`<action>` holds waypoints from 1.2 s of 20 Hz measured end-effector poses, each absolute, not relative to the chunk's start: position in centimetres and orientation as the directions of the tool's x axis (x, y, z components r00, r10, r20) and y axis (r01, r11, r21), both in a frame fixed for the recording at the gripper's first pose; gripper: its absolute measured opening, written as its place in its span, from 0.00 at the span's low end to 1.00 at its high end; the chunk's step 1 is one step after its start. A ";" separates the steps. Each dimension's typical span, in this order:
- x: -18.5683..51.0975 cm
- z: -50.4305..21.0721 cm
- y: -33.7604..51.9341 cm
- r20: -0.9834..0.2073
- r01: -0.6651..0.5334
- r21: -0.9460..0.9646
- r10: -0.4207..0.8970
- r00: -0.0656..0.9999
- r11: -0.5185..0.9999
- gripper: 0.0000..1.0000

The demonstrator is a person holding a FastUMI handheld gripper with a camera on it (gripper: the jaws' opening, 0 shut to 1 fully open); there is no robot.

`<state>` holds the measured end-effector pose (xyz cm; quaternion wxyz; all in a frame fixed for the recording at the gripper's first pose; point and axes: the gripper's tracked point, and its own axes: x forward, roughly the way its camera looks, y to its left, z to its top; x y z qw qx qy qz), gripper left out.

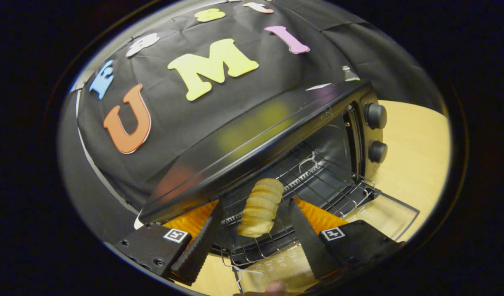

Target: Open the toaster oven, put the food inside, and close the toaster oven door.

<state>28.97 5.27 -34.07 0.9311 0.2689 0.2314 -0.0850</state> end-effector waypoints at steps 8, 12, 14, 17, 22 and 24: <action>22.0 -30.8 4.7 -0.490 0.153 0.374 0.054 0.870 0.915 1.00; 16.9 -29.8 4.4 -0.518 0.047 0.277 0.108 0.849 0.960 1.00; 14.4 -29.3 4.1 -0.526 -0.005 0.237 0.133 0.840 0.972 1.00; 11.5 -28.8 3.5 -0.533 -0.087 0.167 0.164 0.830 0.982 1.00; 9.0 -31.7 2.0 -0.585 -0.118 0.133 0.174 0.792 0.984 1.00; 8.7 -33.8 1.4 -0.622 -0.102 0.137 0.166 0.765 0.985 1.00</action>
